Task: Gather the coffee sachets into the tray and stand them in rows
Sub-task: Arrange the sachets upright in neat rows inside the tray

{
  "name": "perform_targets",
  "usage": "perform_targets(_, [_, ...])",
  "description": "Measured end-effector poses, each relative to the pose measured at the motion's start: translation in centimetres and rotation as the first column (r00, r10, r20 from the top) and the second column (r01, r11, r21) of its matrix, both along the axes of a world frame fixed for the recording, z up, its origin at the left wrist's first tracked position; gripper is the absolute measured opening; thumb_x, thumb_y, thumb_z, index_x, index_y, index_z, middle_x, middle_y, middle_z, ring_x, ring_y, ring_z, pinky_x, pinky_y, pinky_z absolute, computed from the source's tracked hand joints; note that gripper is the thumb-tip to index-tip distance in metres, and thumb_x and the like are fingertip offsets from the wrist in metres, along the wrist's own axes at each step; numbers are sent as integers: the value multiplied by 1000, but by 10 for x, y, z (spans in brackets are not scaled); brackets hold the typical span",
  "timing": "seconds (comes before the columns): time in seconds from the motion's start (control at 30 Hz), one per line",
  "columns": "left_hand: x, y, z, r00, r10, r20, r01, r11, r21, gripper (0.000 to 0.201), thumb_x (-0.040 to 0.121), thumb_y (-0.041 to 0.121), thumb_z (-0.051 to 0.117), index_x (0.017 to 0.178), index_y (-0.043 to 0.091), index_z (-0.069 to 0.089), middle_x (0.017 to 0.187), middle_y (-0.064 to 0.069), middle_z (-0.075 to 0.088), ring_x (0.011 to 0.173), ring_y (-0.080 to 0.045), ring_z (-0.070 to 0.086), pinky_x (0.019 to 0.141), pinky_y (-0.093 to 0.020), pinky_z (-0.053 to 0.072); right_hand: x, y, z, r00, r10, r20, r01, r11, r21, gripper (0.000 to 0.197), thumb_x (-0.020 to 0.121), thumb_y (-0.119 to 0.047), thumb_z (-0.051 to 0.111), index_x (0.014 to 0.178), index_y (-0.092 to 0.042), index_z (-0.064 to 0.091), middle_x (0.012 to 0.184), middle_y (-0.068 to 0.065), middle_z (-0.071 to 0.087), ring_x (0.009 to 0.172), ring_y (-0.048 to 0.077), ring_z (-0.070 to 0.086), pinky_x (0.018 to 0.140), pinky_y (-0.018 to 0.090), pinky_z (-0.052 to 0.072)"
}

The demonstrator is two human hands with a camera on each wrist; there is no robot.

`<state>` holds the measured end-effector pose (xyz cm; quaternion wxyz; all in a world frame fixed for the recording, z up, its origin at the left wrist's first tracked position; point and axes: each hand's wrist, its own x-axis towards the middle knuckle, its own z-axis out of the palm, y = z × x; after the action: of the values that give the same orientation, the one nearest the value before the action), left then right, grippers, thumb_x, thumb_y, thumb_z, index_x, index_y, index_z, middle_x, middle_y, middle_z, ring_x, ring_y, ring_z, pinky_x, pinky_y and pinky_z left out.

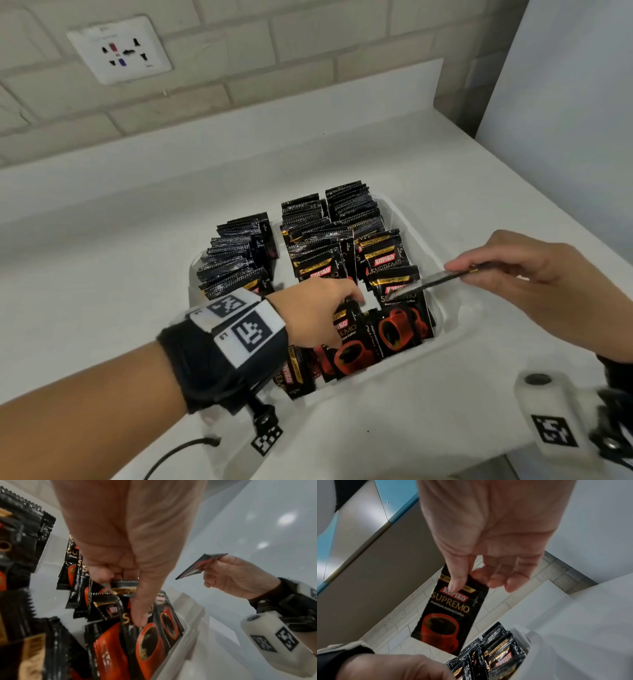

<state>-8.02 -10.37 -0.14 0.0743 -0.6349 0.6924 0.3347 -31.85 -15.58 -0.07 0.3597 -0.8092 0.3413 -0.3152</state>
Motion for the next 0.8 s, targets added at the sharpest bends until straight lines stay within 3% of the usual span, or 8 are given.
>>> perform_targets(0.17, [-4, 1, -4, 999, -16, 30, 15, 1000, 12, 57, 81, 24, 70, 132, 25, 44, 137, 5, 46, 122, -15, 46, 94, -24, 39, 4, -1, 3, 998, -54, 31, 54, 999, -5, 39, 65, -80, 46, 86, -53, 65, 73, -9, 52, 61, 4, 48, 59, 6, 35])
perform_targets(0.33, [5, 7, 16, 985, 109, -132, -104, 994, 43, 8, 83, 24, 67, 88, 19, 63, 78, 4, 67, 56, 0, 58, 50, -15, 44, 3, -5, 7, 987, -134, 88, 127, 989, 77, 41, 59, -82, 51, 74, -48, 66, 82, -16, 60, 67, 4, 57, 64, 5, 42])
perform_targets(0.4, [16, 12, 34, 938, 237, -251, -244, 970, 5, 6, 81, 22, 69, 78, 20, 64, 64, 6, 68, 47, 1, 58, 44, -12, 42, 2, -9, 9, 975, -173, 139, 153, 978, 145, 41, 59, -78, 54, 76, -43, 66, 79, -17, 66, 65, 4, 61, 62, 9, 47])
perform_targets(0.5, [42, 23, 58, 737, 442, -512, -546, 836, -65, 10, 71, 21, 77, 73, 16, 69, 66, 3, 73, 57, -9, 68, 55, -13, 50, 6, -10, 15, 955, -202, 216, 140, 953, 270, 16, 75, -43, 57, 74, -30, 66, 70, -8, 68, 56, 9, 61, 48, 17, 48])
perform_targets(0.57, [61, 36, 66, 536, 458, -709, -681, 731, -41, 35, 45, 34, 87, 72, 17, 74, 75, -3, 74, 66, -19, 71, 68, -24, 55, 13, -8, 18, 960, -175, 219, 99, 943, 318, 13, 79, -28, 53, 81, -18, 61, 68, -4, 68, 53, 11, 62, 43, 19, 47])
perform_targets(0.67, [77, 55, 62, 266, 418, -869, -786, 616, 56, 63, 17, 43, 89, 75, 22, 77, 86, -9, 74, 69, -21, 72, 58, -28, 57, 25, -8, 21, 971, -109, 215, 16, 919, 394, 14, 82, -20, 51, 90, -14, 61, 74, 0, 69, 59, 12, 64, 46, 19, 49])
perform_targets(0.73, [80, 65, 52, 143, 413, -899, -821, 556, 125, 59, 27, 44, 90, 77, 15, 76, 87, -11, 74, 66, -21, 71, 54, -26, 56, 34, -11, 22, 978, -47, 205, -53, 887, 458, 15, 86, -10, 50, 96, -13, 61, 82, 3, 70, 66, 15, 65, 51, 19, 52])
perform_targets(0.8, [77, 73, 41, 29, 419, -908, -842, 499, 203, 31, 55, 31, 78, 76, 9, 75, 85, -12, 74, 62, -19, 70, 52, -26, 56, 43, -13, 24, 984, 6, 179, -96, 859, 503, 19, 86, -2, 51, 99, -13, 61, 89, 7, 69, 67, 16, 66, 54, 20, 53])
